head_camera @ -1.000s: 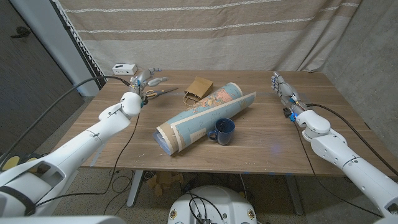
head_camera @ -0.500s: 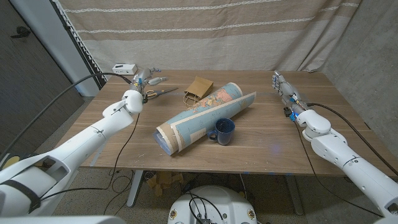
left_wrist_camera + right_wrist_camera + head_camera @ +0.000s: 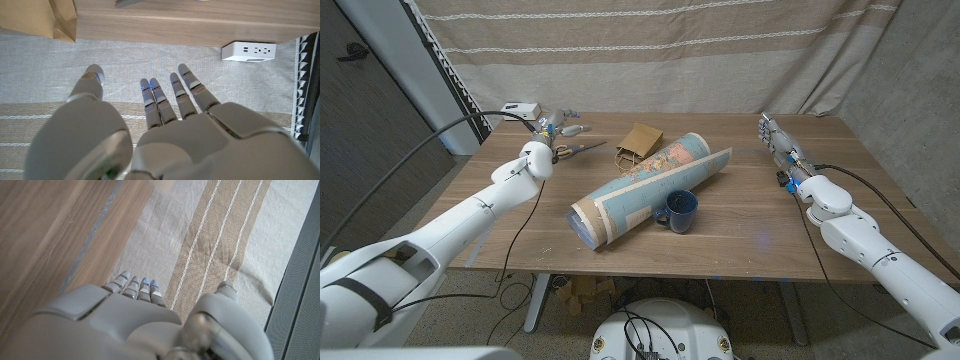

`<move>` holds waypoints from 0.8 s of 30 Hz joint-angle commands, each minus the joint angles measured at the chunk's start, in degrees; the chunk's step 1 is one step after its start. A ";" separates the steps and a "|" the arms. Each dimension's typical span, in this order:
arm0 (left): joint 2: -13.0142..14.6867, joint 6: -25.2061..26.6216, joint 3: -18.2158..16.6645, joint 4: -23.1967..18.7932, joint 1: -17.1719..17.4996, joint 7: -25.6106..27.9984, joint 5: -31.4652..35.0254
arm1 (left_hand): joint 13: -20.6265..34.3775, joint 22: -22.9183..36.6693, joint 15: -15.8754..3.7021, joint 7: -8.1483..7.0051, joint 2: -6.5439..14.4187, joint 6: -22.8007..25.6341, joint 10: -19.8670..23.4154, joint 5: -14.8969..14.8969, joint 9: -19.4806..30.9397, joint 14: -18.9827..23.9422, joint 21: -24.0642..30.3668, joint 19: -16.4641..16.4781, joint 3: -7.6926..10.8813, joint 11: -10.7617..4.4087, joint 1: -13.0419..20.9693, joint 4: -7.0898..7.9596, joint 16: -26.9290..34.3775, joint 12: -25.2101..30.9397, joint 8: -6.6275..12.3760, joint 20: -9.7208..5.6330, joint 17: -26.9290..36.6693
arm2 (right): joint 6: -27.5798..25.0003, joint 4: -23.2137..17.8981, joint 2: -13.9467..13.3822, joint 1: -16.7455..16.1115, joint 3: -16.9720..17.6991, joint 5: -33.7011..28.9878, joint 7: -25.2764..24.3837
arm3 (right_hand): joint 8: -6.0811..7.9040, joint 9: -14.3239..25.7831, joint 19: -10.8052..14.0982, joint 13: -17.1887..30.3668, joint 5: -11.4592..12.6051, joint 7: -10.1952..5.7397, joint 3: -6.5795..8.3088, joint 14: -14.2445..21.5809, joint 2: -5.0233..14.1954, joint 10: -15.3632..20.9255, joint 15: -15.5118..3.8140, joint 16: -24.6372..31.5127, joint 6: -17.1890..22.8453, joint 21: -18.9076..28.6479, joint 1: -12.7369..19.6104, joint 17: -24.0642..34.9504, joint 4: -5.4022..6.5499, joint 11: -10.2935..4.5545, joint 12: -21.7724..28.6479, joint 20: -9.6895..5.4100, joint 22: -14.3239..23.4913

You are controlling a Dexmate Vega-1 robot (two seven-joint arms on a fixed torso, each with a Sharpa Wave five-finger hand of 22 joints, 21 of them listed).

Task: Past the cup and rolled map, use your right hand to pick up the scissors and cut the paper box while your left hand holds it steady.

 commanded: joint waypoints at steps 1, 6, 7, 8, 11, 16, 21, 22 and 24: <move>-0.84 2.89 2.43 1.66 -1.99 0.49 3.79 | 0.28 0.35 -9.61 0.06 -0.14 1.08 1.13 -0.09 0.26 1.13 -0.22 -0.33 -0.34 0.06 0.03 0.10 0.37 0.51 0.36 -6.78 0.21 | -0.21 -0.30 0.06 -0.08 0.03 -0.44 -0.85 | -0.43 0.13 -0.28 0.09 0.29 0.29 -0.31 -1.02 0.01 -1.26 -0.14 0.00 -1.48 -0.26 0.93 0.03 -0.33 0.36 -0.23 -0.88 0.18; -0.96 3.19 3.39 2.42 -2.90 0.03 4.91 | 0.34 0.36 -9.61 0.17 -0.30 1.68 1.47 -0.15 0.23 1.43 -0.47 -0.82 -0.66 0.04 -0.10 0.11 0.38 0.55 0.51 -6.50 0.23 | -0.39 -0.51 0.00 -0.19 0.24 -0.36 -1.17 | -0.44 0.13 -0.35 0.09 0.33 0.36 -0.35 -1.38 0.04 -1.50 0.02 -0.09 -1.76 -0.34 1.03 0.03 -0.39 0.38 -0.28 -0.86 0.18; -0.89 3.00 3.64 2.61 -3.09 -0.05 5.22 | 0.34 0.36 -9.62 0.12 -0.32 1.79 1.52 -0.15 0.23 1.43 -0.49 -0.85 -0.70 0.06 -0.11 0.11 0.37 0.56 0.54 -6.48 0.23 | -0.24 -0.45 -0.02 -0.18 0.24 -0.43 -1.08 | -0.43 0.13 -0.34 0.09 0.33 0.36 -0.36 -1.39 0.04 -1.51 -0.02 -0.08 -1.76 -0.34 1.04 0.03 -0.39 0.38 -0.28 -0.84 0.18; -1.08 3.67 3.83 2.62 -3.22 0.11 5.66 | 0.34 0.36 -9.62 0.14 -0.32 1.83 1.56 -0.16 0.23 1.43 -0.57 -1.02 -0.74 0.11 -0.12 0.11 0.35 0.56 0.55 -6.48 0.23 | -0.24 -0.45 -0.04 -0.18 0.26 -0.40 -1.05 | -0.43 0.14 -0.34 0.09 0.34 0.36 -0.37 -1.42 0.05 -1.63 0.05 -0.08 -1.78 -0.36 1.06 0.03 -0.40 0.43 -0.32 -0.85 0.18; -1.17 3.83 4.40 3.21 -3.90 -0.55 6.24 | 0.39 0.36 -9.70 0.01 -0.30 1.83 1.63 -0.16 0.21 1.24 -0.70 -1.28 -0.87 0.06 -0.10 0.09 0.22 0.52 0.49 -6.59 0.24 | -0.25 -0.48 -0.09 -0.22 0.30 -0.35 -1.00 | -0.44 0.14 -0.35 0.08 0.35 0.38 -0.39 -1.45 0.06 -1.73 0.12 -0.07 -1.90 -0.37 1.08 0.03 -0.41 0.37 -0.34 -0.82 0.18; -1.52 3.21 5.09 4.76 -4.87 -1.16 6.63 | 0.42 0.37 -9.75 -0.08 -0.21 1.86 1.60 -0.15 0.20 1.17 -0.74 -1.32 -0.91 -0.01 -0.02 0.07 0.15 0.47 0.46 -6.62 0.25 | -0.50 -0.68 -0.21 -0.35 0.40 -0.23 -1.07 | -0.40 0.14 -0.39 0.09 0.37 0.42 -0.43 -1.49 0.09 -1.79 0.04 -0.04 -1.97 -0.42 1.12 0.03 -0.43 0.35 -0.32 -0.76 0.19; -2.25 3.81 6.70 6.34 -6.08 -0.94 8.59 | 0.47 0.38 -9.80 -0.24 -0.04 2.14 1.80 -0.13 0.20 1.30 -0.72 -1.22 -0.90 -0.17 0.22 0.01 0.15 0.49 0.52 -6.61 0.26 | 1.76 0.95 0.63 -0.16 0.48 0.36 0.44 | -0.36 0.14 -0.33 0.08 0.42 0.47 -0.47 -1.72 0.15 -1.92 0.11 -0.07 -2.11 -0.44 1.22 0.03 -0.47 0.38 -0.31 -0.06 0.19; -2.26 3.78 6.71 6.37 -6.09 -0.89 8.63 | 0.50 0.38 -9.84 -0.33 0.06 1.96 1.52 -0.10 0.22 0.99 -0.72 -1.19 -0.87 -0.08 0.42 -0.05 -0.01 0.35 0.43 -6.64 0.27 | 1.87 1.02 0.66 -0.15 0.47 0.33 0.48 | -0.35 0.15 -0.33 0.08 0.45 0.48 -0.46 -1.78 0.16 -1.93 0.06 -0.08 -2.13 -0.46 1.29 0.03 -0.51 0.39 -0.30 0.10 0.19; -2.45 5.06 7.91 6.64 -6.95 -1.72 10.20 | 0.55 0.39 -9.86 -0.31 0.16 1.64 0.89 -0.07 0.28 0.67 -0.82 -1.39 -0.86 -0.10 0.67 -0.12 -0.18 0.05 0.30 -6.63 0.28 | 2.24 1.00 0.69 -0.22 0.46 -0.17 0.05 | -0.30 0.15 -0.36 0.08 0.52 0.26 -0.43 -1.87 0.14 -2.01 -0.02 -0.10 -2.16 -0.49 1.52 0.02 -0.64 0.22 -0.32 0.18 0.19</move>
